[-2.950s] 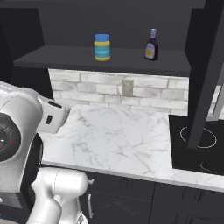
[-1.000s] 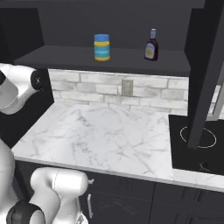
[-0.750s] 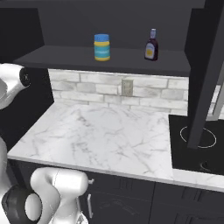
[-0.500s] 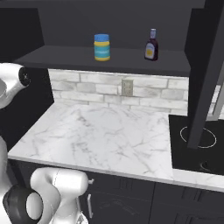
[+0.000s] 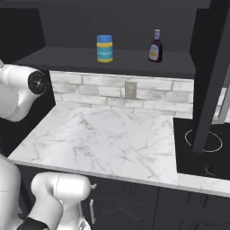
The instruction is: Move the mayonnaise and condiment bottle from the cabinet to the dining counter.
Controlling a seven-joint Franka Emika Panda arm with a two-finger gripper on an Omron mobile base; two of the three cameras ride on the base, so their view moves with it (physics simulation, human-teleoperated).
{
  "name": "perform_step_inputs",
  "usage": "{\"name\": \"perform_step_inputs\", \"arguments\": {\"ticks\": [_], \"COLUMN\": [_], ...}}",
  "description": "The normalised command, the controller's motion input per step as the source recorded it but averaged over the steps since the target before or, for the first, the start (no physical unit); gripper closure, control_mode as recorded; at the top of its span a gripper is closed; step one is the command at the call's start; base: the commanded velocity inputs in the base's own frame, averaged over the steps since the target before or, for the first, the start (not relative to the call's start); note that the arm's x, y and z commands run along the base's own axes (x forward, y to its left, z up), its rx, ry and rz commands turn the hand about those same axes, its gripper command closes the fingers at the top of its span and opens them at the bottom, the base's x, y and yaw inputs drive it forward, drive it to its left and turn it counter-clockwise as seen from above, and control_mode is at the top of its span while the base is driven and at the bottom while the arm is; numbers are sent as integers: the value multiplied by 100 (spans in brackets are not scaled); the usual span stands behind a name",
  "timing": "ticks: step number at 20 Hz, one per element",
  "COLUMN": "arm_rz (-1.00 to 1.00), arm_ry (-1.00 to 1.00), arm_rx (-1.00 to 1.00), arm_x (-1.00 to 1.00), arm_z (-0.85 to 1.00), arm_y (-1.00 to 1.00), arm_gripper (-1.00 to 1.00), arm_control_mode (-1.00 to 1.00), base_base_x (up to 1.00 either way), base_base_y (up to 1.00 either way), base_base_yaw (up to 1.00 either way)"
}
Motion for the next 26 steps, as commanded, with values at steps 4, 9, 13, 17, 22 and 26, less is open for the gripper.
{"name": "perform_step_inputs", "arguments": {"ticks": [4,9,13,17,22,26], "arm_rz": [-26,-24,-25,-25,-24,-21], "arm_ry": [-15,-18,-16,-10,-6,-1], "arm_rx": [-12,-18,-25,-26,-26,-18], "arm_x": [0,0,0,0,1,4], "arm_z": [27,36,36,27,16,3], "arm_y": [-92,-78,-65,-64,-65,-61], "arm_gripper": [-100,-100,-100,-100,-100,-100], "arm_control_mode": [-100,-100,-100,-100,-100,-100], "base_base_x": [0,0,0,0,0,0], "base_base_y": [0,0,0,0,0,0], "base_base_yaw": [0,0,0,0,0,0]}}
